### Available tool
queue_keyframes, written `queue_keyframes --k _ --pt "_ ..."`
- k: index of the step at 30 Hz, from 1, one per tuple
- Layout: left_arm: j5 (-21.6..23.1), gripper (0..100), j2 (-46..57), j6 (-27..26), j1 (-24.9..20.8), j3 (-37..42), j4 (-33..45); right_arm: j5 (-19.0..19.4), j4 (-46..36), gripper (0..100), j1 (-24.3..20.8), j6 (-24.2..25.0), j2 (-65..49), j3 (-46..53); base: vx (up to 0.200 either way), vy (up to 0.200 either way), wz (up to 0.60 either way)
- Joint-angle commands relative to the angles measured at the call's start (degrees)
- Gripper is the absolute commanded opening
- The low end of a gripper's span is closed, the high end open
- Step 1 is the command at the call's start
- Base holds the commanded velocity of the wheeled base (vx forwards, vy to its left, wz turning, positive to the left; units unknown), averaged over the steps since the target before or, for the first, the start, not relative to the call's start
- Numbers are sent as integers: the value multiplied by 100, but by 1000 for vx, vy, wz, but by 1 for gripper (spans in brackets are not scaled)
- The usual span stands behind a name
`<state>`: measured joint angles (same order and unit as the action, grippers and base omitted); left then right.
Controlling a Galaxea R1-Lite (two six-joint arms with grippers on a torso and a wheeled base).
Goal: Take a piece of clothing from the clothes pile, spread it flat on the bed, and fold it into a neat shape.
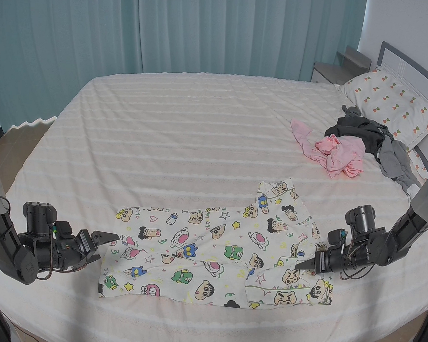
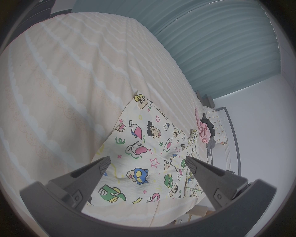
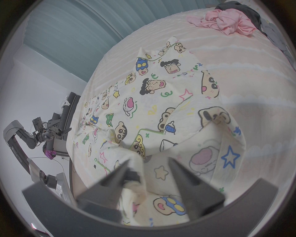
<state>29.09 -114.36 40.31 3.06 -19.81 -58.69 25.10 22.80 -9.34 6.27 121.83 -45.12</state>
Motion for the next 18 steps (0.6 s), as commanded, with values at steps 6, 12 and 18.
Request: queue_keyframes --k 6,12,18 --pt "-8 100 -34 3 2 -5 -3 -14 49 100 20 15 -687 223 0 0 0" --pt "1 100 -43 3 2 -14 -3 -23 49 100 -727 305 -1584 522 0 0 0" --pt "-8 100 -34 3 2 -14 -3 -14 32 100 -1606 1052 -1891 662 0 0 0"
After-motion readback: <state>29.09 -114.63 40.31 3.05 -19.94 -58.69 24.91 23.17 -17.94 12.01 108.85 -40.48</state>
